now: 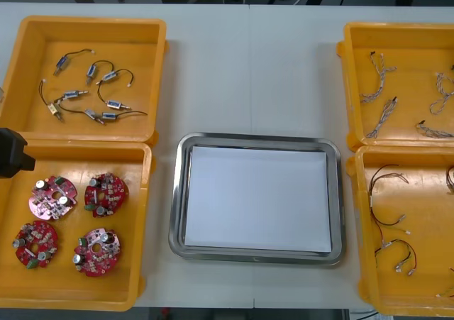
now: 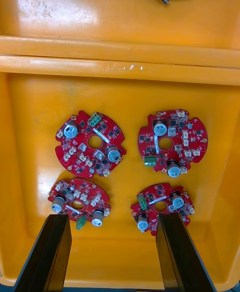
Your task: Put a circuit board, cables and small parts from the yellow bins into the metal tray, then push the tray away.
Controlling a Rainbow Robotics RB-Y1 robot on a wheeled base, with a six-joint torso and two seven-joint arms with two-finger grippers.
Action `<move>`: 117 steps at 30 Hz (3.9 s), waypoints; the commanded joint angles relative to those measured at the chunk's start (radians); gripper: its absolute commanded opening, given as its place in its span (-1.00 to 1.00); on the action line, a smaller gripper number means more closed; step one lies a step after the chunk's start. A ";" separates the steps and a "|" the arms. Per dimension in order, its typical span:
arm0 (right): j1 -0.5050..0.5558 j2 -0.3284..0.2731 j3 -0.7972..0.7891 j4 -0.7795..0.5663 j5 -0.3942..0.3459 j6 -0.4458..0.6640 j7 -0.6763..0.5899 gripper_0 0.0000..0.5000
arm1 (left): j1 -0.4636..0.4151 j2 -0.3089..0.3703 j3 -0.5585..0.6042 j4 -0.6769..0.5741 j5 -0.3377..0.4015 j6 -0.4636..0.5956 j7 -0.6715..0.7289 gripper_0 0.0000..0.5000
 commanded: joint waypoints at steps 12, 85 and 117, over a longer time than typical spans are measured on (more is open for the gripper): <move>0.016 0.007 -0.017 -0.017 -0.007 0.003 -0.031 1.00 | 0.015 0.021 0.031 -0.016 -0.008 0.006 -0.056 1.00; 0.016 0.007 -0.017 -0.017 -0.007 0.003 -0.031 1.00 | 0.015 0.021 0.031 -0.016 -0.008 0.006 -0.056 1.00; 0.016 0.007 -0.017 -0.017 -0.007 0.003 -0.031 1.00 | 0.015 0.021 0.031 -0.016 -0.008 0.006 -0.056 1.00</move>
